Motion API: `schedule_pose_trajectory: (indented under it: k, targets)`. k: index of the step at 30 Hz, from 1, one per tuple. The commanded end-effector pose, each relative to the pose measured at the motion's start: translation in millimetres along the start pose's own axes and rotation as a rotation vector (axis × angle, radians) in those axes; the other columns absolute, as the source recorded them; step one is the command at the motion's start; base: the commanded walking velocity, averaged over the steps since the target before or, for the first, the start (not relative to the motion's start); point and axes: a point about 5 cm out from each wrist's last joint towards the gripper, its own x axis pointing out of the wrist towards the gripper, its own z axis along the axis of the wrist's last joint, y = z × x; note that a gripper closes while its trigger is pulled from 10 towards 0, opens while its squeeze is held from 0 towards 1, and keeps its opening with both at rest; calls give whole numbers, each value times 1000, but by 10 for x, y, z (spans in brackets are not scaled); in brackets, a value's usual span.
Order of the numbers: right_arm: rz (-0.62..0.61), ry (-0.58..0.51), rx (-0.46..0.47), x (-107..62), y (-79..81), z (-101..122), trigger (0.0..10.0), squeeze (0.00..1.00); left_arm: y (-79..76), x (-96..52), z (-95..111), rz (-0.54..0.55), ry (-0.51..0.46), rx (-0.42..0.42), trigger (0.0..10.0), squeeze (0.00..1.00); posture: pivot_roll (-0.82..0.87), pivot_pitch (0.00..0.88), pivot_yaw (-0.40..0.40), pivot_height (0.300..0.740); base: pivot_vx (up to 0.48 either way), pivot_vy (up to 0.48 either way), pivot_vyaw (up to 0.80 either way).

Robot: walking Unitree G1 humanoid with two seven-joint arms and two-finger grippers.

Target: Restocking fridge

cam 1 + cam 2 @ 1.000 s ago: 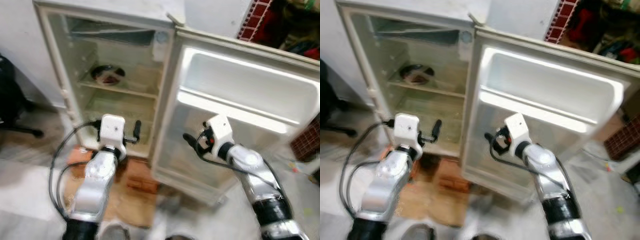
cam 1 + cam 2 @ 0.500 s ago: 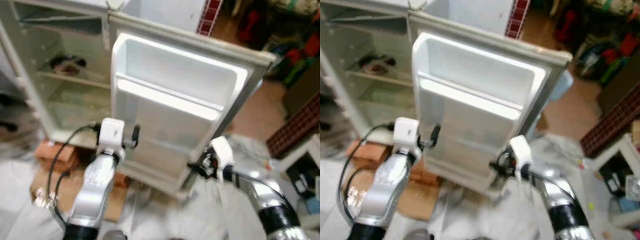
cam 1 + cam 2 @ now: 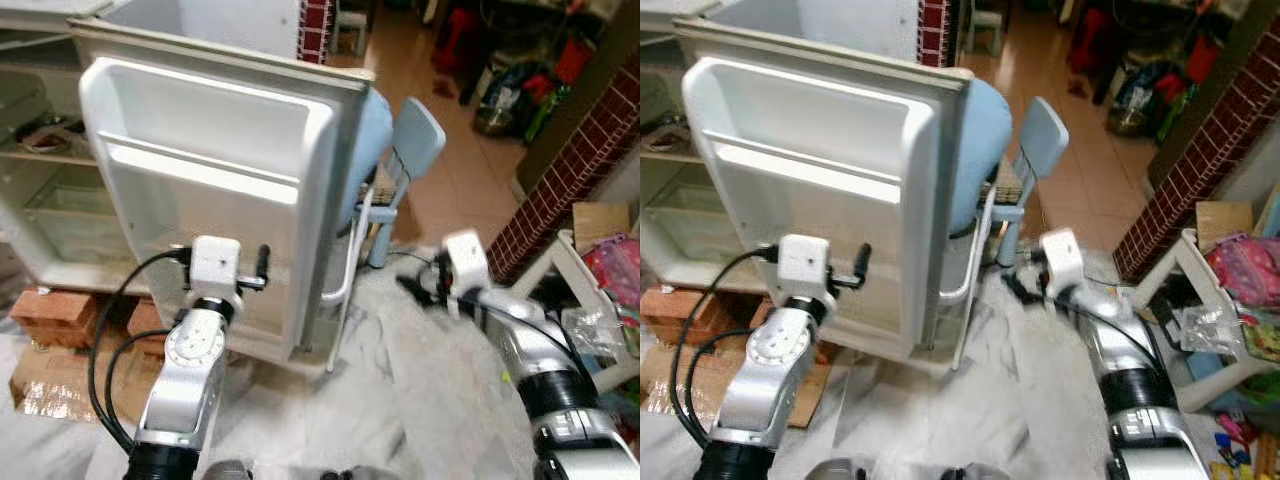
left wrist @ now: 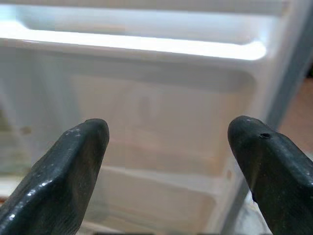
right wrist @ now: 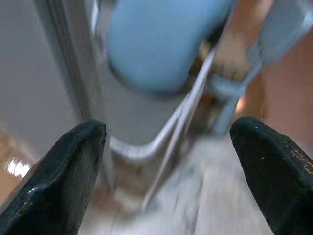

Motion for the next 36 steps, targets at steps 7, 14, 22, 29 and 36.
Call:
schedule_pose_trajectory:
  k: [7,14,22,29,36]
  targets:
    - [-79,-203,57,193,131,427,10000,0,115,55,14,98,5,-8,10000,0,81,0,-72,740,0,0,114]
    - [-140,-269,83,288,275,572,10000,0,144,60,-32,141,30,-16,10000,0,85,0,-78,740,0,0,788]
    - [-97,-306,103,376,451,693,10000,0,194,67,-115,186,81,-55,10000,0,88,0,-80,740,0,0,738]
    - [452,-329,129,139,814,699,10000,0,189,62,-170,176,128,-86,10000,0,87,0,-82,740,0,0,0]
    - [625,-156,65,-132,605,310,10000,0,197,55,-227,183,162,-106,10000,0,75,0,-75,740,0,0,0]
